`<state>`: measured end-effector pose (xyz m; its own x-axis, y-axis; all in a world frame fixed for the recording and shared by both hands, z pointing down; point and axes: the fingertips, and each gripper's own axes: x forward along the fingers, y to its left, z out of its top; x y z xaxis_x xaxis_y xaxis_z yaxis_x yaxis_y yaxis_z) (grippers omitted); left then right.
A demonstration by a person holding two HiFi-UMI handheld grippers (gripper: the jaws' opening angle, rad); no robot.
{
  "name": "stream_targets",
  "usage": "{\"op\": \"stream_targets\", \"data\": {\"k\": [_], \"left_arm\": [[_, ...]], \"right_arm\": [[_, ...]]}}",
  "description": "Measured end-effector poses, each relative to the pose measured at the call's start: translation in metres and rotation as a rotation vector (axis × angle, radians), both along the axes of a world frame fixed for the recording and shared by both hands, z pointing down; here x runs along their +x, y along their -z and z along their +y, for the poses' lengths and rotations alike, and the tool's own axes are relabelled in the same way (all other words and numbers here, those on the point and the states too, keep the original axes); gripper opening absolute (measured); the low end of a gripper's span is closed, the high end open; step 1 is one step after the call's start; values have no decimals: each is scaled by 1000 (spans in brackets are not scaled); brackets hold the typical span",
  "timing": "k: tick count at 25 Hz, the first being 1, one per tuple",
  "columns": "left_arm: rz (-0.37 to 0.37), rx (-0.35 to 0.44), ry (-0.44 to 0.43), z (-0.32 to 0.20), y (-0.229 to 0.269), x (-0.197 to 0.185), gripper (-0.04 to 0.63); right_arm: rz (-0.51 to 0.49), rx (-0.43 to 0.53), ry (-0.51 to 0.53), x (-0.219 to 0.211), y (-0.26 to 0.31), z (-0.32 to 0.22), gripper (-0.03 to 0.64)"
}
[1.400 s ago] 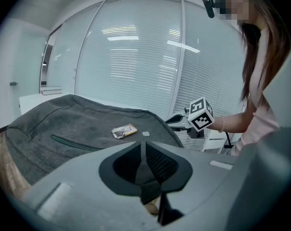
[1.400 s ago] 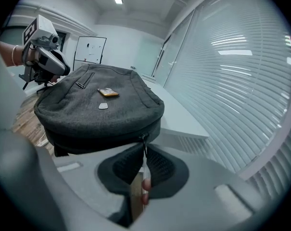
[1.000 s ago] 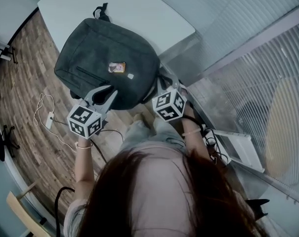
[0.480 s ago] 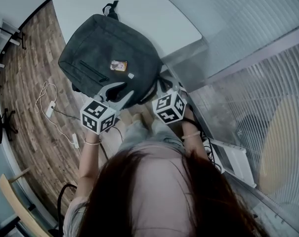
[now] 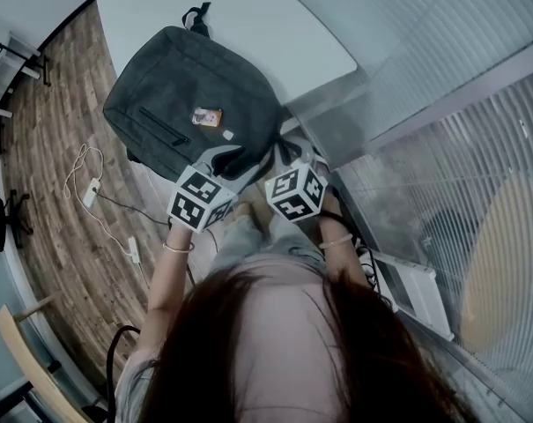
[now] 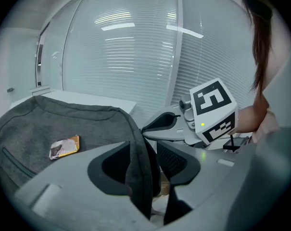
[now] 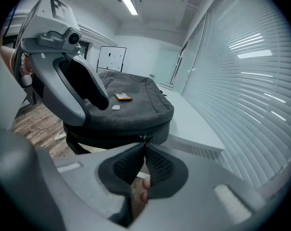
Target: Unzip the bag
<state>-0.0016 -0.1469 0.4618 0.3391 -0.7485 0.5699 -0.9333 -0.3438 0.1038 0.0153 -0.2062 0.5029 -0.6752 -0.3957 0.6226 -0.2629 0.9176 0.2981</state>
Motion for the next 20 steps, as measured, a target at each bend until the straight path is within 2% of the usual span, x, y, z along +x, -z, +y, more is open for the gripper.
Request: {"op": "stream_targets", "data": {"k": [7,10,20], "left_arm": [[-154,-44,6,-15,-19,0,162],[-194,-53,-2,-17,-23,0,116],[-108,-51,-12,-15,-22,-1,63]], "right_arm": [[-11,-1,15,1,0,0,15],[-9,4,23,1,-1,-1,15],[-1,32,9,2,3,-18,17]]}}
